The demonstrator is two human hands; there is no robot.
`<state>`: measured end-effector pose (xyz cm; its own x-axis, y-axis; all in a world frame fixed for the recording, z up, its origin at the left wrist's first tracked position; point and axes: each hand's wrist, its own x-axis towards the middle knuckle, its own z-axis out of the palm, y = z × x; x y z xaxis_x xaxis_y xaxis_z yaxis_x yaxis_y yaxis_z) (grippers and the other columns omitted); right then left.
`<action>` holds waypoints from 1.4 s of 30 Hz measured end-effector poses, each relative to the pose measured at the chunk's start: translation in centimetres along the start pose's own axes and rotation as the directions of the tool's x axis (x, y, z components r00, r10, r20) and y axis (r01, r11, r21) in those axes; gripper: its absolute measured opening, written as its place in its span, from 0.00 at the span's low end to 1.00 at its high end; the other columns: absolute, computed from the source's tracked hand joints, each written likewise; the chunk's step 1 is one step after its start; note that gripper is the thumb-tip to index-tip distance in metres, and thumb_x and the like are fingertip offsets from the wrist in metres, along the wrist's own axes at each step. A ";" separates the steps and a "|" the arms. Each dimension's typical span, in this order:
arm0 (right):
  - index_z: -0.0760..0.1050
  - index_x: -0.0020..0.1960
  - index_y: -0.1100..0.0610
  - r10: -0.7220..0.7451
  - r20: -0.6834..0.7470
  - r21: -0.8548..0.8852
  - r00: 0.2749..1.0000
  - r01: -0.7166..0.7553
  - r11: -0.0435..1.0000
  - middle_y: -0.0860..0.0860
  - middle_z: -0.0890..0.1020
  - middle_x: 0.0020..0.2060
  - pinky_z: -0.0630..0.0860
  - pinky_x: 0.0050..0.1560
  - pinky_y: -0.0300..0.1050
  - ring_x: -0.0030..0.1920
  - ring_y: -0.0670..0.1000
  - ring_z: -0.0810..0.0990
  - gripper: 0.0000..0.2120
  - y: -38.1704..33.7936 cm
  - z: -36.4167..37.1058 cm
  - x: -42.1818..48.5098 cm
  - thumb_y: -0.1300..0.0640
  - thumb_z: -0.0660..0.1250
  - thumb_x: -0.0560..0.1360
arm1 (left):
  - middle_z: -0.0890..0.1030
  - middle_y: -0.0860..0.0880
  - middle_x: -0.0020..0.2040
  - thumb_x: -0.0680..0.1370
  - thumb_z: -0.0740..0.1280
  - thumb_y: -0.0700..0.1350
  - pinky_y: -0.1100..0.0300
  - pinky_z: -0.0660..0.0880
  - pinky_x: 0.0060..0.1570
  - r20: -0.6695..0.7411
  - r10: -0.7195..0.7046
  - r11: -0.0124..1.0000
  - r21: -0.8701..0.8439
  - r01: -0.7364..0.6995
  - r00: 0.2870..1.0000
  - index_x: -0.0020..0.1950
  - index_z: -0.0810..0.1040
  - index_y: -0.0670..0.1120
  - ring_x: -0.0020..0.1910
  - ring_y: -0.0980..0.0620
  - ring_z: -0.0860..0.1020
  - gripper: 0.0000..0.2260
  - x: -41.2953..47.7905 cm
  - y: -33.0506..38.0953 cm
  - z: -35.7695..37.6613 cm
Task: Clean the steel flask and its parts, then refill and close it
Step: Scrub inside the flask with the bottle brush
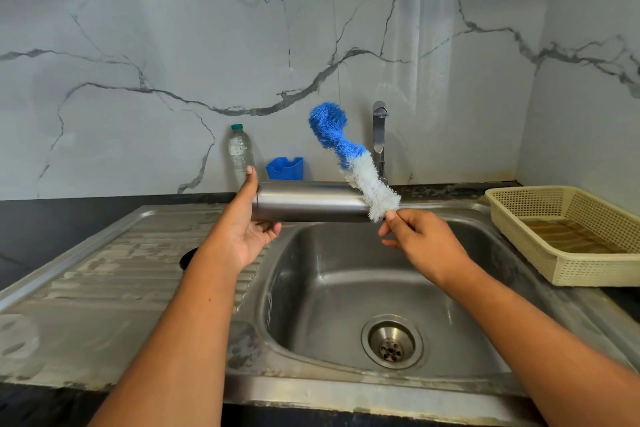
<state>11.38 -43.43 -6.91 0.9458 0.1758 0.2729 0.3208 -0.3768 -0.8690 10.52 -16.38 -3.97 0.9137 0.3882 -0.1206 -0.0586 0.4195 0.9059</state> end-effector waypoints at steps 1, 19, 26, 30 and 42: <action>0.82 0.44 0.53 -0.003 -0.002 -0.011 1.000 0.003 1.000 0.46 0.86 0.43 0.79 0.62 0.53 0.46 0.42 0.86 0.17 0.2 0.0 0.0 0.48 0.61 0.84 | 0.83 0.42 0.57 0.73 0.72 0.67 0.54 0.79 0.49 0.017 -0.026 0.999 0.021 0.026 1.000 0.63 0.78 0.46 0.55 0.45 0.81 0.29 0.0 0.0 -0.1; 0.78 0.43 0.52 -0.038 -0.029 -0.185 0.999 0.032 0.982 0.46 0.73 0.26 0.68 0.33 0.45 0.29 0.46 0.71 0.20 0.8 0.4 0.1 0.43 0.55 0.84 | 0.76 0.45 0.53 0.77 0.61 0.57 0.63 0.66 0.25 -0.276 0.216 0.969 -0.053 -0.240 0.936 0.59 0.73 0.51 0.37 0.51 0.74 0.14 1.3 0.7 -1.6; 0.79 0.44 0.51 0.031 0.028 -0.153 0.999 -0.026 0.988 0.49 0.78 0.34 0.73 0.43 0.48 0.38 0.50 0.76 0.18 0.5 1.1 -0.2 0.48 0.55 0.85 | 0.77 0.47 0.52 0.73 0.61 0.58 0.65 0.65 0.25 -0.352 0.218 0.958 -0.102 -0.268 0.910 0.56 0.74 0.51 0.40 0.49 0.75 0.16 1.0 1.0 -1.7; 0.77 0.43 0.53 0.042 0.112 -0.184 0.993 -0.020 0.983 0.56 0.80 0.38 0.73 0.45 0.50 0.40 0.52 0.77 0.18 0.8 0.9 -0.5 0.49 0.55 0.84 | 0.77 0.47 0.54 0.76 0.61 0.58 0.62 0.66 0.26 -0.418 0.258 0.934 -0.123 -0.336 0.871 0.62 0.74 0.50 0.44 0.49 0.76 0.19 0.8 1.1 -2.1; 0.73 0.40 0.54 0.073 0.181 -0.133 0.981 -0.049 0.990 0.48 0.69 0.27 0.62 0.30 0.43 0.25 0.45 0.64 0.19 1.0 0.6 0.0 0.47 0.56 0.85 | 0.76 0.51 0.48 0.80 0.59 0.54 0.59 0.67 0.33 -0.411 0.384 0.908 0.003 -0.420 0.827 0.48 0.73 0.55 0.44 0.51 0.76 0.06 0.0 1.2 -1.1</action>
<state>11.70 -43.26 -7.98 0.9419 0.3096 0.1300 0.2781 -0.5024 -0.8187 10.01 -14.95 -3.35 0.5673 0.8195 0.0809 -0.4359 0.2155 0.8738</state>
